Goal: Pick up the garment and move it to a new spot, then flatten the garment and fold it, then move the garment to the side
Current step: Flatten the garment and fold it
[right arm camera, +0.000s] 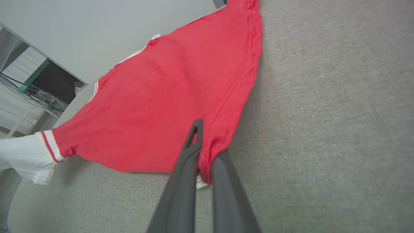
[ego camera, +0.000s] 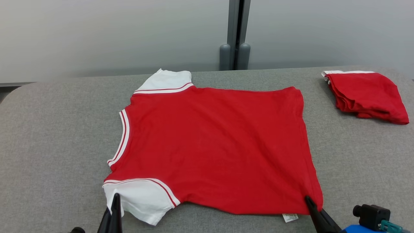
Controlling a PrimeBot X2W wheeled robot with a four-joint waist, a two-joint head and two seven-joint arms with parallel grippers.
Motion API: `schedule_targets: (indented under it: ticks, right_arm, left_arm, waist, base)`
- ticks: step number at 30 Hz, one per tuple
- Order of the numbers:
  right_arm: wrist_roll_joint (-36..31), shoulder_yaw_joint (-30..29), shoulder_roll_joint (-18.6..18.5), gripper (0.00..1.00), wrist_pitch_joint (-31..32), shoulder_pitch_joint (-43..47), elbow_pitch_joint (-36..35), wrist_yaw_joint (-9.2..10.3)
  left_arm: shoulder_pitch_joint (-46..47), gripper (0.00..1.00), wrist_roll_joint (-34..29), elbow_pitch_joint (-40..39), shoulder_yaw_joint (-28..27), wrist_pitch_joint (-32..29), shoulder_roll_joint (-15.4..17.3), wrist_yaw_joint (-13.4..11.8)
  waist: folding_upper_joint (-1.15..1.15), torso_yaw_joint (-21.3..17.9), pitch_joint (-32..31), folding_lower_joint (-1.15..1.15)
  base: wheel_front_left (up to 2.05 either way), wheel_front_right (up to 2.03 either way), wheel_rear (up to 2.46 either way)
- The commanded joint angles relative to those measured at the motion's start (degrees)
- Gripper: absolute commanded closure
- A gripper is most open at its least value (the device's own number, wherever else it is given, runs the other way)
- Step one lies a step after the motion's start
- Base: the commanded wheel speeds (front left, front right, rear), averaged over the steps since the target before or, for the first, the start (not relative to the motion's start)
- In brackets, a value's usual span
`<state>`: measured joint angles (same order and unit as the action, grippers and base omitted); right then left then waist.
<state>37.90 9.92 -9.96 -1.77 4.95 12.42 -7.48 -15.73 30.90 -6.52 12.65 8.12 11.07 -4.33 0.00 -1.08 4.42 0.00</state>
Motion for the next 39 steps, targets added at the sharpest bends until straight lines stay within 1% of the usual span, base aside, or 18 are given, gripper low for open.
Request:
schedule_targets:
  ticks: [1,6,12,14,25,39]
  right_arm:
    - [-0.3,-0.3,0.2,1.00,0.3,0.6,-0.5,-0.03]
    - [-0.6,-1.5,1.2,1.00,3.1,-0.7,-2.4,-0.03]
    - [0.4,-2.1,2.1,1.00,6.5,-3.3,-2.1,-0.03]
    - [0.6,-2.3,2.2,1.00,7.1,-4.4,-1.9,-0.03]
    - [1.3,-2.7,2.7,1.00,8.7,-11.2,1.0,-0.03]
    - [2.2,-3.4,2.7,1.00,9.4,-21.9,6.0,-0.03]
  left_arm:
    - [1.4,1.00,-0.3,0.1,0.0,-0.1,0.4,0.2]
    - [4.8,1.00,-0.3,1.5,-0.1,-1.2,1.9,1.5]
    - [9.7,1.00,-0.8,4.9,0.0,-2.1,3.8,3.2]
    - [11.4,1.00,-0.5,6.2,0.2,-2.3,3.9,3.9]
    - [22.8,1.00,-1.5,15.0,1.1,-2.4,5.5,7.0]
    - [37.1,1.00,-2.4,27.9,2.6,-1.8,7.1,9.9]
  waist:
    - [0.00,-0.1,0.1,0.00]
    - [0.00,-0.7,0.5,0.00]
    - [0.00,-1.6,1.0,0.00]
    - [0.00,-1.8,1.5,0.00]
    - [0.00,-2.4,5.4,0.00]
    - [0.00,-3.2,12.5,0.00]
  base:
    - [0.00,0.00,0.00]
    - [0.00,0.00,0.00]
    - [0.00,0.00,0.00]
    - [0.00,0.00,0.00]
    - [0.00,0.00,0.00]
    - [0.00,0.00,0.00]
